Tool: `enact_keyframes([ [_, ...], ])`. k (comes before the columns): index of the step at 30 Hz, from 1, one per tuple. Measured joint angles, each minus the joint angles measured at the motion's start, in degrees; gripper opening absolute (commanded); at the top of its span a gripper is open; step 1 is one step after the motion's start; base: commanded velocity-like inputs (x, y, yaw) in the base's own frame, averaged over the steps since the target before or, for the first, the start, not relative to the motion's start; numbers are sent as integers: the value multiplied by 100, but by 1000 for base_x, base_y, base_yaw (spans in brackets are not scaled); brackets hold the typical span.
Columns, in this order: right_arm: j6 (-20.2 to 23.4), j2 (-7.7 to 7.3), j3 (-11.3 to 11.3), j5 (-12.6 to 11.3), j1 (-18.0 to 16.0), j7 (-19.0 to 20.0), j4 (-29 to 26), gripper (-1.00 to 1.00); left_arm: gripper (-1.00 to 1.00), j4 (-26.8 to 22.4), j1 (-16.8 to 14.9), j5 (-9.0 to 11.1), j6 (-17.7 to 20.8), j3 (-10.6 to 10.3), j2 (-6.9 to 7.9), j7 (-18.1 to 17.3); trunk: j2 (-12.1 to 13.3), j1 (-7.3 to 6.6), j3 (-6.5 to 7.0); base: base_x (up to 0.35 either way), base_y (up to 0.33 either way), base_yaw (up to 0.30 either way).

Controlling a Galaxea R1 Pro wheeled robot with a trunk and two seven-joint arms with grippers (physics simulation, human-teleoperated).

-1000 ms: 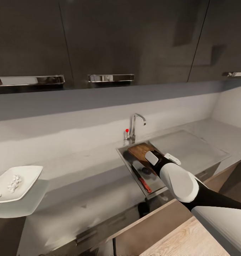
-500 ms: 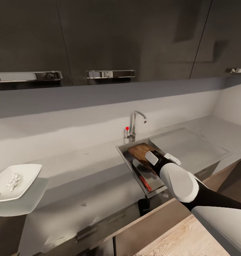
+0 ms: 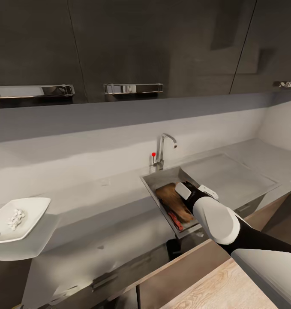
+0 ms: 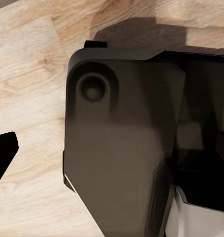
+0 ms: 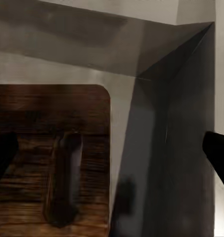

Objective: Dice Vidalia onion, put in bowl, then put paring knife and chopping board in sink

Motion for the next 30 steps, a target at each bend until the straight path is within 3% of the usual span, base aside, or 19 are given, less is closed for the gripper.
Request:
enact_keyframes([
  [18,-2,0,15,-5,0,35,-26,100,100,-3,0,6,-6,0,5,0,0,0,0,0,0,0],
  [21,6,0,67,2,0,205,-67,100,100,-11,2,7,-24,0,-1,-1,0,0,0,0,0,0],
  [23,16,0,205,34,0,418,-81,100,100,-18,1,8,-31,0,-3,-2,0,0,0,0,0,0],
  [25,26,0,508,73,0,620,-92,100,100,-25,0,8,-39,0,-3,0,0,0,0,0,0,0],
  [27,28,0,853,86,0,701,-101,100,100,-32,0,8,-43,3,3,1,0,0,0,0,0,0],
  [30,31,0,1140,91,0,740,-114,100,100,-40,0,8,-89,10,64,2,0,0,0,0,0,0],
])
